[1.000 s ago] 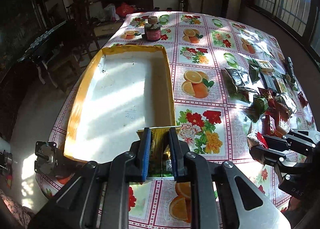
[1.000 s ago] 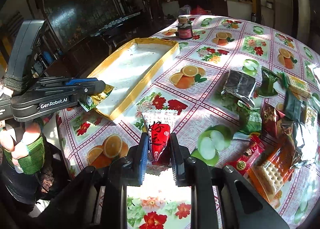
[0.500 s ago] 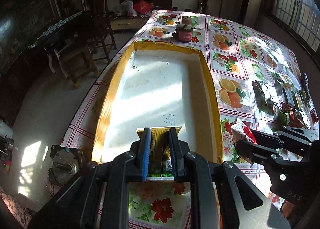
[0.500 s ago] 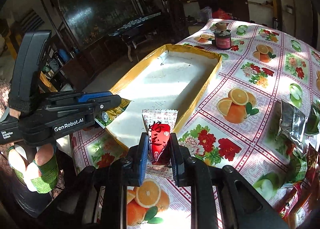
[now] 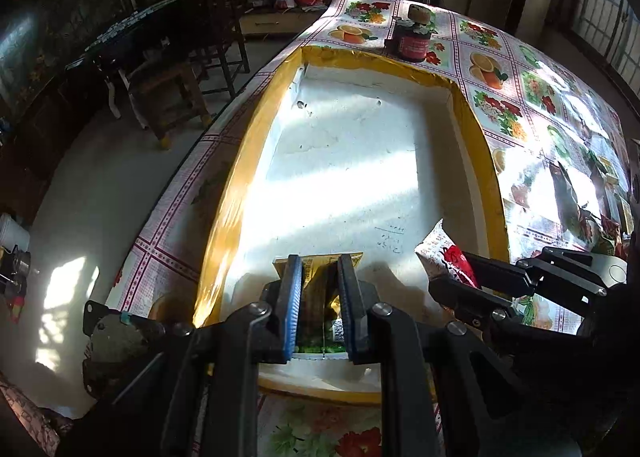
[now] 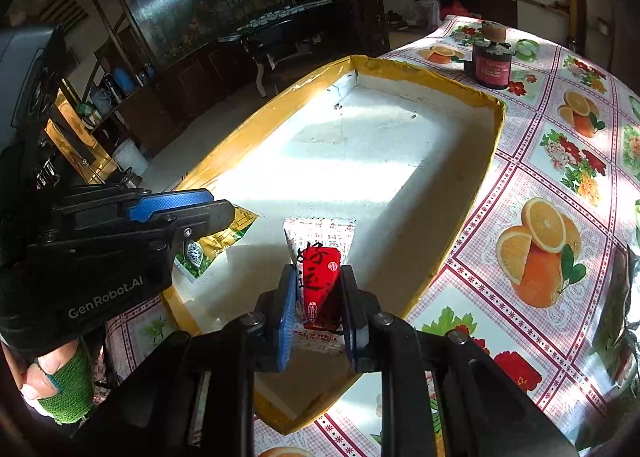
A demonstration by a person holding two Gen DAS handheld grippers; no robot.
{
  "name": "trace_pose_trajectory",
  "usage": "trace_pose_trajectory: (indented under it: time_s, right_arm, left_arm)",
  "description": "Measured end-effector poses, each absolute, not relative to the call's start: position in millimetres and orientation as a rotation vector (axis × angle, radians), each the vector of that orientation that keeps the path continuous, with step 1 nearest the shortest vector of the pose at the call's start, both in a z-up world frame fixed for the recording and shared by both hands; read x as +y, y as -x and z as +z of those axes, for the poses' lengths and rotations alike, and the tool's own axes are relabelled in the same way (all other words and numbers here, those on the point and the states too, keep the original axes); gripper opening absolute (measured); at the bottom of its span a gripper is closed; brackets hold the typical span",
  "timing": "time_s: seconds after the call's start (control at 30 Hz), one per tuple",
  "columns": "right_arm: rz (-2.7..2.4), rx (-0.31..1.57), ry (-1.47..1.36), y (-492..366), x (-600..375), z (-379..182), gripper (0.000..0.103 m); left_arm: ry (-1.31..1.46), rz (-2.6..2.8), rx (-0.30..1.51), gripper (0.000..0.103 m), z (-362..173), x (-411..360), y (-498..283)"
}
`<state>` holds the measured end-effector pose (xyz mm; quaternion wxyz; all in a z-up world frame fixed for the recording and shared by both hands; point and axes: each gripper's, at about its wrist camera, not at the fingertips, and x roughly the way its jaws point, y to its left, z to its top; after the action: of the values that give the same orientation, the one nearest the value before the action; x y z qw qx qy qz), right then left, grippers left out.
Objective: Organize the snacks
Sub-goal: 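Carry both packets over the yellow tray and open both grippers to drop them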
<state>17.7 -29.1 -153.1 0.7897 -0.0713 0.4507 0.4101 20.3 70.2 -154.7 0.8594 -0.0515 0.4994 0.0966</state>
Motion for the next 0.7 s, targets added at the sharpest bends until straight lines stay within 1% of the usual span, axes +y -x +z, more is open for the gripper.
trace_pose_trajectory:
  time_s: [0.1,0.23,0.3,0.37,0.43,0.57,0.7]
  right_arm:
    - [0.885,0.967,0.172,-15.6,-29.1,-153.7,0.021]
    - [0.872,0.946,0.204,-13.2,-28.5,-150.9,0.024]
    - [0.861,0.945,0.206,-13.9,-31.3,-150.2,0.025]
    - [0.856,0.931,0.196,-11.1,-38.6,-145.6,0.03]
    - [0.848,0.912,0.189,-6.7,-48.0,-139.1,0.036]
    - [0.833,0.881,0.159,2.5,-72.2,-126.7,0.041]
    - [0.795,0.865,0.121,10.9,-105.2,-118.3,0.043]
  left_arm:
    - [0.128,0.202,1.067,0.021,-163.1,74.6,-22.5]
    - [0.116,0.21,1.066,0.022,-160.8,72.2,-21.9]
    - [0.109,0.215,1.051,0.031,-155.1,70.7,-19.7]
    - [0.112,0.214,1.022,0.054,-146.3,68.9,-15.7]
    - [0.116,0.214,0.989,0.064,-136.4,67.3,-10.5]
    - [0.118,0.211,0.951,0.066,-119.9,62.1,-3.3]
    - [0.109,0.205,0.919,0.067,-106.3,53.4,3.6]
